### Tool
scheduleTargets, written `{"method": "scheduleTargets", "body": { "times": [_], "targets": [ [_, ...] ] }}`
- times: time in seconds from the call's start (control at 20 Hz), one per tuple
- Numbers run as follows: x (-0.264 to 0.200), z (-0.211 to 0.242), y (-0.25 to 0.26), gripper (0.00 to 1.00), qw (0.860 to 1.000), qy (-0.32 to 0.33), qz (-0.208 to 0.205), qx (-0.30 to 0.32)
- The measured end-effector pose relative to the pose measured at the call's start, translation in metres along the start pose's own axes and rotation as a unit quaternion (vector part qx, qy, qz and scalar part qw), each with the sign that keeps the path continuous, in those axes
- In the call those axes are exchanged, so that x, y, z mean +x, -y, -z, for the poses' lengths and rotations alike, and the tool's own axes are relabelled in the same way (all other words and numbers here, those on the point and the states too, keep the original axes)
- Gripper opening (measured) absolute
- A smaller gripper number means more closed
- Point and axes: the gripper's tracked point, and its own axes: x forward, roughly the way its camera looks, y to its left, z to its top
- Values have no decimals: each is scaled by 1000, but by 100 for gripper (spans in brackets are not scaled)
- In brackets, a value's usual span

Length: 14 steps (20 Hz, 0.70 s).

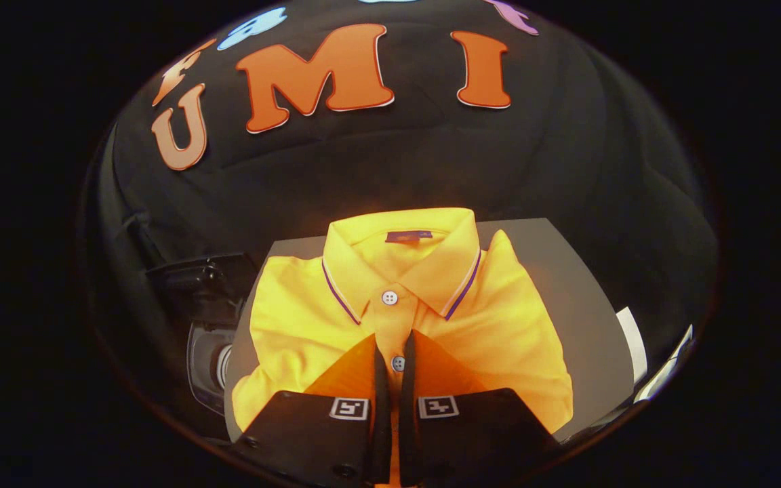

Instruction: Put the clothes into the washing machine and then close the washing machine lid.

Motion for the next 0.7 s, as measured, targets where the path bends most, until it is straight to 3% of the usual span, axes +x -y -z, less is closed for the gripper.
{"method": "scheduleTargets", "body": {
  "times": [0.1, 0.2, 0.4, 0.55, 0.7],
  "targets": [
    [1, -3, -1, 13, 1000, 15, -4, 21],
    [-1, -4, -2, 8, 994, 28, -23, 100],
    [-16, -8, -2, 8, 968, 90, -66, 225],
    [-25, -18, -6, 8, 964, 171, -69, 192],
    [-68, -21, -26, 8, 957, 218, -96, 168]
  ]
}}
